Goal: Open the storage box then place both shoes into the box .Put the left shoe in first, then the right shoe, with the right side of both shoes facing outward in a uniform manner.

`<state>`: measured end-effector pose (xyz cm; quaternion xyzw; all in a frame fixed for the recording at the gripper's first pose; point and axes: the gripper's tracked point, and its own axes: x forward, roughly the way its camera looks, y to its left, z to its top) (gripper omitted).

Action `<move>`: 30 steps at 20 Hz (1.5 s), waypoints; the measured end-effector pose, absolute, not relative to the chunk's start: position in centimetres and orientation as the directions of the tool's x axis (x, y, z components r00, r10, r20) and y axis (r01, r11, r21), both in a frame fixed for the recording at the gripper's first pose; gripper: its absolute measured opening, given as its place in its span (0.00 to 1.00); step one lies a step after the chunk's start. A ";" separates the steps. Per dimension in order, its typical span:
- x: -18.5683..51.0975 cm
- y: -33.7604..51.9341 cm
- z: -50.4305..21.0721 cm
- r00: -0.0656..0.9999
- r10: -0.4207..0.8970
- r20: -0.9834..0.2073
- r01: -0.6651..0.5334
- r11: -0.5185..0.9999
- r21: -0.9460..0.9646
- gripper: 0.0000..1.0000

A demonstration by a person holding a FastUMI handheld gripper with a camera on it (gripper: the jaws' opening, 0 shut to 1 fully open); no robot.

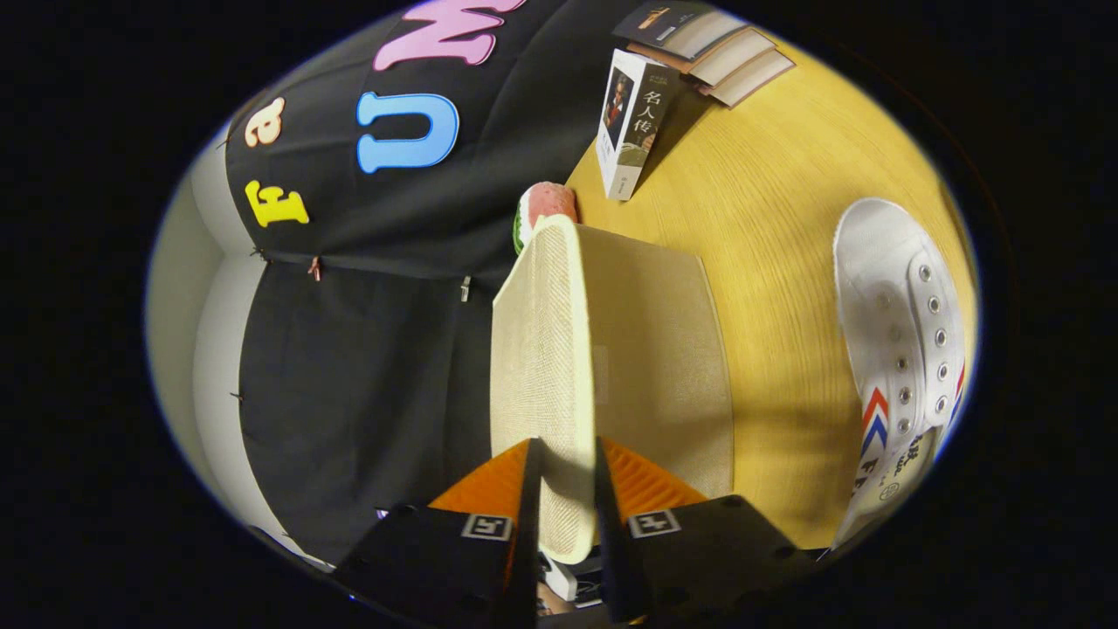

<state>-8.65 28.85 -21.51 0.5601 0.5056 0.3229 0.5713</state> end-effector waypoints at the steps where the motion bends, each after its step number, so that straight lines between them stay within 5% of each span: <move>1: -8.3 29.2 -21.3 0.303 0.928 -0.218 0.184 0.168 0.968 0.24; 2: -8.5 28.6 -20.6 0.311 0.927 -0.212 0.154 0.171 0.973 0.10; 5: -7.8 28.5 -17.9 0.345 0.920 -0.185 0.072 0.171 0.983 0.05; 13: -6.1 32.1 -7.4 0.357 0.930 -0.089 -0.114 0.138 0.984 0.08; 23: -7.9 44.4 0.3 0.220 0.974 -0.057 -0.285 0.120 0.951 0.10; 25: -9.2 46.1 0.6 0.190 0.980 -0.061 -0.319 0.120 0.940 0.17; 30: -11.5 48.0 0.2 0.141 0.987 -0.074 -0.358 0.121 0.926 0.65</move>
